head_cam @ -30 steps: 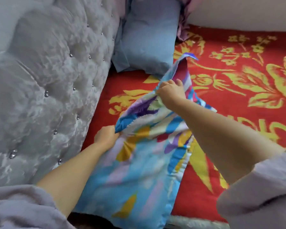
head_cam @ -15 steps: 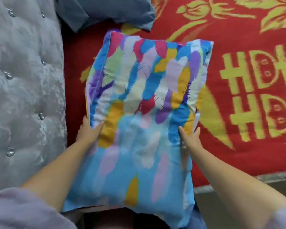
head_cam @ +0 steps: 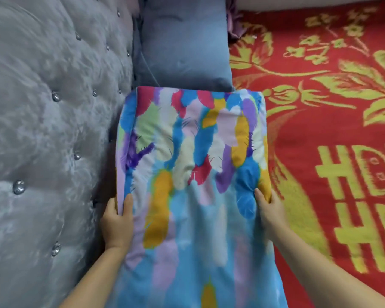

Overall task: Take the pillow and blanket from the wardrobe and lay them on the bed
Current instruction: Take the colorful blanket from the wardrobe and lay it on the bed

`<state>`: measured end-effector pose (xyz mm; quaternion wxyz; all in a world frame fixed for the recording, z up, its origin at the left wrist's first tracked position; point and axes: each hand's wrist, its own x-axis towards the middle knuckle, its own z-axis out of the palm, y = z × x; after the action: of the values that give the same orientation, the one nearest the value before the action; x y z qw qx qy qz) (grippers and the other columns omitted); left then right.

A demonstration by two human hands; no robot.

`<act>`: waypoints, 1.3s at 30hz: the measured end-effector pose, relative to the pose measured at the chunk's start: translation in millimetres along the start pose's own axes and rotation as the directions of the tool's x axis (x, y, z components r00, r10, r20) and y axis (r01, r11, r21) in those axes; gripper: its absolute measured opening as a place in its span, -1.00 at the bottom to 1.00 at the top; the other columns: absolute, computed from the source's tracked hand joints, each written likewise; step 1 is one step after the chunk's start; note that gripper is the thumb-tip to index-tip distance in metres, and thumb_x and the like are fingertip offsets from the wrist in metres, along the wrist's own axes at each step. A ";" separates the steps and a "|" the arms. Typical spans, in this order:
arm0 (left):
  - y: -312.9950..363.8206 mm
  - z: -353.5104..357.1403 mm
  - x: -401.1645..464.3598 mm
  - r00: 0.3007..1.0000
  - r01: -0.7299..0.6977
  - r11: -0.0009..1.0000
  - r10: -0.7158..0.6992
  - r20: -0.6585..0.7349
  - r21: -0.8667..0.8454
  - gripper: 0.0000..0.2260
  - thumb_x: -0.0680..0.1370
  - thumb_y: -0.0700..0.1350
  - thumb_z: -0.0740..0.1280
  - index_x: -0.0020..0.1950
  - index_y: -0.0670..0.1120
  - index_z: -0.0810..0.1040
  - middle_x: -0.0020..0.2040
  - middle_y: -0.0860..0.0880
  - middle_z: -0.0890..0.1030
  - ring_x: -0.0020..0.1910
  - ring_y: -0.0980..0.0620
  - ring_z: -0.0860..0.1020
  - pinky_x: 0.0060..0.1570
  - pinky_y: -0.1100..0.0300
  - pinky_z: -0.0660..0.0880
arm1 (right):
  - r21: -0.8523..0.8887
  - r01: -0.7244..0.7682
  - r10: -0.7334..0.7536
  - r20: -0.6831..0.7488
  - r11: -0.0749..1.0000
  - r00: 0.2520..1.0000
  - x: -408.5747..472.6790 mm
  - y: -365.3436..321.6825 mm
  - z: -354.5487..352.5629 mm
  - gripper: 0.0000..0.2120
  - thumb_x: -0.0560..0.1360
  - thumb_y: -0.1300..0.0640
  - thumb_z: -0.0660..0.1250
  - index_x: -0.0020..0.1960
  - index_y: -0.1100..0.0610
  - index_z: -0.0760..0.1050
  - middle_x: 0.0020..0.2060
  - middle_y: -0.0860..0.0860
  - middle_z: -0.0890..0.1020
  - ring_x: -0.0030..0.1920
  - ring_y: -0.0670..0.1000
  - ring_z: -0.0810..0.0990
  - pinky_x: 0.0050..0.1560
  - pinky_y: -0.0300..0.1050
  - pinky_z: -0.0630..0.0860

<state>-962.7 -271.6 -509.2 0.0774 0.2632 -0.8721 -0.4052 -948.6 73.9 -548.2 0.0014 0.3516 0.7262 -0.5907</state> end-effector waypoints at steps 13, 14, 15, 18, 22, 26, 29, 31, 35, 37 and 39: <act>-58.8 34.8 19.1 0.899 0.366 0.875 -0.421 0.123 0.316 -0.58 0.57 0.03 0.24 0.28 -0.25 0.39 0.25 -0.37 0.51 0.19 -0.37 0.49 0.15 -0.12 0.43 | -0.412 -0.026 0.150 0.272 0.911 0.951 22.3 35.8 25.1 -0.57 0.56 -0.03 0.23 0.38 0.07 0.31 0.23 0.08 0.54 0.28 0.15 0.47 0.27 0.06 0.39; -59.1 30.3 11.3 0.889 0.376 0.861 -0.439 0.129 0.343 -0.61 0.59 0.00 0.20 0.29 -0.25 0.38 0.27 -0.37 0.49 0.21 -0.37 0.48 0.16 -0.12 0.41 | -0.414 -0.043 0.158 0.248 0.909 0.956 10.8 41.6 20.2 -0.64 0.56 -0.04 0.22 0.30 0.05 0.37 0.18 0.07 0.57 0.26 0.17 0.49 0.20 0.07 0.41; -58.7 25.7 7.1 0.885 0.372 0.848 -0.447 0.132 0.377 -0.66 0.61 -0.07 0.17 0.29 -0.26 0.38 0.28 -0.37 0.49 0.22 -0.37 0.47 0.17 -0.12 0.40 | -0.421 -0.067 0.173 0.218 0.904 0.960 0.9 45.4 18.0 -0.66 0.57 -0.06 0.20 0.29 0.04 0.38 0.16 0.08 0.57 0.26 0.19 0.49 0.16 0.04 0.41; -51.7 6.1 7.9 0.917 0.320 0.836 -0.392 0.077 0.446 -0.78 0.55 -0.26 0.19 0.18 -0.25 0.48 0.16 -0.38 0.56 0.10 -0.39 0.52 0.03 -0.09 0.45 | -0.440 -0.094 0.181 0.159 0.893 0.971 -17.4 50.1 21.2 -0.57 0.59 -0.06 0.14 0.41 0.07 0.30 0.26 0.13 0.53 0.29 0.20 0.46 0.17 0.01 0.36; -55.6 -13.1 2.8 0.960 0.242 0.829 -0.279 -0.003 0.504 -0.83 0.53 -0.29 0.19 0.08 -0.28 0.48 0.02 -0.46 0.57 -0.03 -0.44 0.55 -0.11 -0.13 0.49 | -0.486 -0.045 0.165 0.208 0.873 0.964 -28.5 59.5 26.5 -0.61 0.59 -0.04 0.15 0.38 0.06 0.34 0.23 0.09 0.56 0.25 0.18 0.49 0.05 -0.10 0.32; -61.9 8.5 -5.0 0.939 0.124 0.759 -0.297 0.171 0.639 -0.76 0.56 -0.27 0.14 0.21 -0.30 0.37 0.25 -0.37 0.46 0.21 -0.35 0.47 0.12 -0.16 0.42 | -0.610 -0.014 0.216 0.259 0.793 0.941 -12.4 63.5 29.6 -0.59 0.61 0.01 0.14 0.42 0.10 0.29 0.23 0.19 0.56 0.23 0.24 0.50 -0.02 -0.09 0.31; -61.4 14.8 -0.2 0.904 0.144 0.701 -0.380 0.196 0.699 -0.73 0.57 -0.30 0.07 0.25 -0.30 0.31 0.33 -0.33 0.38 0.31 -0.30 0.40 0.25 -0.11 0.35 | -0.725 0.005 0.284 0.276 0.689 0.918 -7.1 55.5 29.6 -0.60 0.60 0.01 0.15 0.37 0.17 0.31 0.20 0.27 0.52 0.21 0.28 0.48 0.08 -0.03 0.40; -59.0 9.4 -1.8 0.890 0.124 0.683 -0.397 0.223 0.719 -0.70 0.55 -0.29 0.10 0.28 -0.28 0.30 0.34 -0.30 0.38 0.33 -0.28 0.39 0.27 -0.09 0.35 | -0.787 0.018 0.291 0.249 0.617 0.924 -10.6 42.0 29.3 -0.55 0.58 -0.02 0.18 0.39 0.17 0.26 0.23 0.28 0.44 0.24 0.29 0.42 0.23 0.09 0.39; -24.0 -2.4 -8.4 0.920 -0.100 0.699 -0.206 0.332 0.708 -0.54 0.51 -0.22 0.20 0.41 -0.13 0.24 0.33 -0.20 0.36 0.27 -0.23 0.43 0.17 -0.07 0.42 | -0.792 0.183 0.100 0.293 0.583 0.951 -17.9 -18.3 38.5 -0.44 0.57 -0.03 0.19 0.51 0.01 0.10 0.43 0.10 0.26 0.38 0.19 0.27 0.29 0.15 0.32; 6.3 -3.8 -5.6 0.908 -0.211 0.774 -0.071 0.412 0.597 -0.56 0.53 -0.18 0.23 0.41 -0.12 0.29 0.31 -0.21 0.39 0.26 -0.21 0.43 0.19 -0.06 0.43 | -0.774 0.338 -0.055 0.367 0.535 0.929 -22.4 -52.9 44.3 -0.46 0.57 -0.02 0.18 0.50 0.01 0.12 0.47 0.07 0.23 0.42 0.15 0.25 0.30 0.15 0.31; 45.1 -6.8 -0.1 0.896 -0.295 0.842 0.079 0.437 0.451 -0.64 0.56 -0.15 0.24 0.36 -0.16 0.39 0.27 -0.21 0.46 0.25 -0.19 0.45 0.21 -0.05 0.42 | -0.762 0.467 -0.197 0.425 0.449 0.883 -26.3 -88.9 48.4 -0.47 0.57 -0.02 0.18 0.50 0.00 0.13 0.48 0.06 0.21 0.44 0.12 0.22 0.33 0.12 0.29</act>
<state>-978.1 -252.1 -471.0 -0.1349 0.0970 -0.9662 -0.1973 -994.3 14.1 -475.7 0.1560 0.0689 0.9664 -0.1921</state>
